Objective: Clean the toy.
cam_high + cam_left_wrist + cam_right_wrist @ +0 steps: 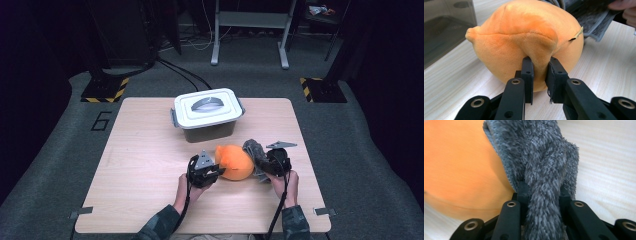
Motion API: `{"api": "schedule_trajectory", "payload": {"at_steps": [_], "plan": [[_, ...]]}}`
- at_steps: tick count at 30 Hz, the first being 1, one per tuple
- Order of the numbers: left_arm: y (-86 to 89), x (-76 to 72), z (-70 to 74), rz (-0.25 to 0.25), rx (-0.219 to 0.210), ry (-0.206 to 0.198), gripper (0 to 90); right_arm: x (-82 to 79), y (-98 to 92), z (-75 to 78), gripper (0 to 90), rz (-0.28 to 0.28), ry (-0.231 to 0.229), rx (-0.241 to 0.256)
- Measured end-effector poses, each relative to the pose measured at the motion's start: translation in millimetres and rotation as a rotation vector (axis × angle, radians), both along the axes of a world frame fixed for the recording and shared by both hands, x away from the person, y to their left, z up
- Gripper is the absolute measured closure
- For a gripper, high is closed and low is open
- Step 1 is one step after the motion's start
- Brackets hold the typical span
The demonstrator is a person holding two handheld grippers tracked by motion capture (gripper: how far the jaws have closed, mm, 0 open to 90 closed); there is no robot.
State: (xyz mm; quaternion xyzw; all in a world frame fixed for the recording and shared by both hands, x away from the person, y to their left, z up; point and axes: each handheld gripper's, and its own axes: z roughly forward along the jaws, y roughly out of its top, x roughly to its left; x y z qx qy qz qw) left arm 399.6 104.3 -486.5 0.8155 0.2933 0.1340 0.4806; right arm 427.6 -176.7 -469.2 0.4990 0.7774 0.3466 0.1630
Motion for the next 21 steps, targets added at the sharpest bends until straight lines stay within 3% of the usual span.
{"api": "schedule_trajectory", "payload": {"at_steps": [10,15,18,21], "plan": [[1.2,1.0,-0.1,0.006,-0.007,0.004,77.0,10.3,-4.0,-34.8,72.5,-0.021,0.108,0.016],[2.1,1.2,0.3,0.009,-0.008,-0.001,76.8,9.1,-6.7,-31.3,72.3,-0.03,0.1,0.022],[2.8,1.9,0.4,0.003,-0.01,0.006,76.8,6.7,-12.2,-21.6,72.4,-0.041,0.06,0.025],[2.8,1.8,0.5,0.003,-0.008,0.003,76.7,-0.3,-15.6,-2.7,72.3,-0.04,0.009,0.032]]}}
